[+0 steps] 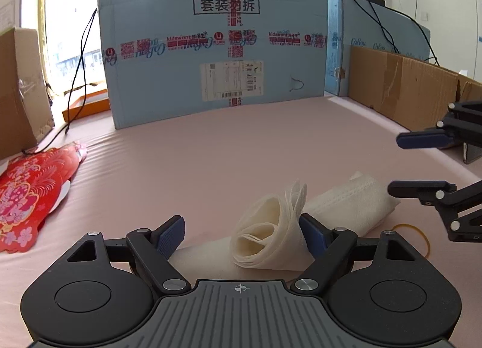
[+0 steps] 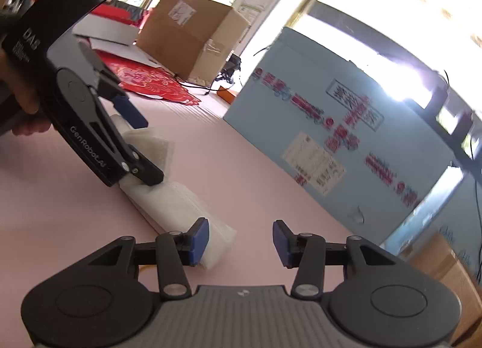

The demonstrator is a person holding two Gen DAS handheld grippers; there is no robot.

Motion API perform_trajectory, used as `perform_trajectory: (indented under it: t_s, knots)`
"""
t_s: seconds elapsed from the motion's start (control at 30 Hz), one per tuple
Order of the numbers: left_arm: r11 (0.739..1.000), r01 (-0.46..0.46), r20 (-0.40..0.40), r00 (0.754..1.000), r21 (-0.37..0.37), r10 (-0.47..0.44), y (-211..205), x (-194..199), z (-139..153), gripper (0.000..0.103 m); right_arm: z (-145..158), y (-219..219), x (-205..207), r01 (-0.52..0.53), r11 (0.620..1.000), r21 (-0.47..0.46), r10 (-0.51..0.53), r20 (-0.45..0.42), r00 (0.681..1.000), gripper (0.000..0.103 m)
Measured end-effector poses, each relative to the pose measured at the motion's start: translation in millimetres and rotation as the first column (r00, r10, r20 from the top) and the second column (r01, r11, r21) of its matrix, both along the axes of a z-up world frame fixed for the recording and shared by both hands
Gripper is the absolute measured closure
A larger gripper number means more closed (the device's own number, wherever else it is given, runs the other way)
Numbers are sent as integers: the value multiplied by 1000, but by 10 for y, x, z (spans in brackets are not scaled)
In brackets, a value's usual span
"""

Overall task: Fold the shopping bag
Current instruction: 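Grasp the yellow rubber band from the table with the right tool, then stretch the rubber band around the rolled bag with the right tool while the left tool holds it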

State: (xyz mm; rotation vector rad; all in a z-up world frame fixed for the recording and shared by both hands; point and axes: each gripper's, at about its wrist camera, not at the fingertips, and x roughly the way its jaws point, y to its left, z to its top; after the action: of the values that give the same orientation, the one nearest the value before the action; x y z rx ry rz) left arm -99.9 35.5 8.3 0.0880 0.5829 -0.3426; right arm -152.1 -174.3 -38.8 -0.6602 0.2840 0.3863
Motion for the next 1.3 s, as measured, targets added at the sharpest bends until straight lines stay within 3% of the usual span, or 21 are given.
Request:
perform_trajectory:
  t_s: [0.13,0.2,0.33,0.57,0.77,0.9,1.0,1.17,1.3]
  knots:
    - [1000,2,-9,1000,-20,-2,25,12,-11,18,90,-440,153,57,979,197,0,-276,961,59]
    - [1000,3,-4,1000,-16,-3,18,4,-11,18,74,-501,202,70,971,227,17,-357,934,65]
    - [1000,0,14,1000,10,0,-15,-26,-6,18,20,-330,143,15,987,163,49,-382,923,66]
    - [999,-5,36,999,40,3,-48,-63,0,18,42,-113,201,-38,996,77,65,-395,916,84]
    - [1000,-1,20,1000,5,1,4,-42,-9,18,109,-231,253,-2,990,143,68,-462,884,99]
    - [1000,2,15,1000,-7,-1,25,-36,-9,18,142,-293,311,52,980,191,48,-485,873,102]
    - [1000,2,14,1000,-12,-2,28,-34,-16,18,160,-388,419,133,959,252,10,-496,869,102]
    - [1000,2,12,1000,-17,-2,31,-26,-17,18,145,-596,629,269,871,411,4,-553,833,102]
    - [1000,2,13,1000,-19,-1,37,-27,-16,18,116,-666,757,342,795,501,3,-567,824,102]
